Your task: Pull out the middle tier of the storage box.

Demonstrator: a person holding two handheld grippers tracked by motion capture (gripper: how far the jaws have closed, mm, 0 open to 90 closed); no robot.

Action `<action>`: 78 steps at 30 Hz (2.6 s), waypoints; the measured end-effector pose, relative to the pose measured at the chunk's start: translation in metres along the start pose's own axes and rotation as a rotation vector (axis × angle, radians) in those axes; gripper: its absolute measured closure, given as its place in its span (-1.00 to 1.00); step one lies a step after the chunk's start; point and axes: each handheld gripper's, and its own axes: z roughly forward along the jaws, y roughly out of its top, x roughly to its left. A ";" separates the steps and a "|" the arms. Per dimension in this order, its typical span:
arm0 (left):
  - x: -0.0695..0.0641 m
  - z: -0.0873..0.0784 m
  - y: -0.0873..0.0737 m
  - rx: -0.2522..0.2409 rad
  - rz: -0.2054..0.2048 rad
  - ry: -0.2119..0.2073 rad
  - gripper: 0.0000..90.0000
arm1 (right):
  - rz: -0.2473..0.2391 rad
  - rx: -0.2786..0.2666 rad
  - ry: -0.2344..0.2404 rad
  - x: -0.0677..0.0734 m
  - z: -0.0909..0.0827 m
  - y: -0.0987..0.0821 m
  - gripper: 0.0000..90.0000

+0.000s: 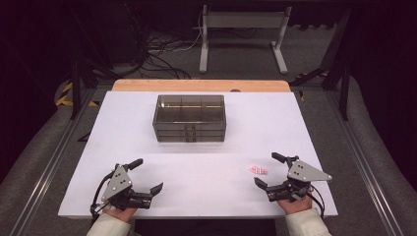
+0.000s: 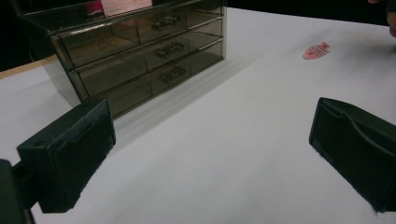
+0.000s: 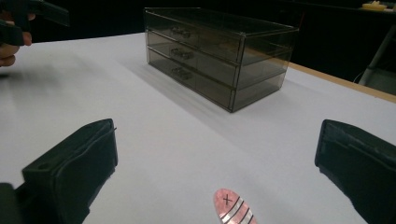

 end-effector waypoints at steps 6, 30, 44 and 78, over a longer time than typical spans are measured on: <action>-0.002 -0.002 0.001 -0.027 0.002 -0.019 -0.97 | -0.008 0.002 0.005 0.002 0.002 0.000 -1.00; 0.000 -0.002 0.000 -0.003 0.019 0.013 -0.98 | -0.042 0.028 -0.005 0.007 0.005 0.007 -0.99; -0.001 -0.003 0.001 -0.010 0.026 0.014 -0.98 | -0.041 0.030 0.011 0.006 0.006 0.010 -0.99; -0.001 -0.001 0.001 -0.006 0.024 0.005 -0.98 | -0.082 0.062 0.097 0.011 0.045 0.051 -1.00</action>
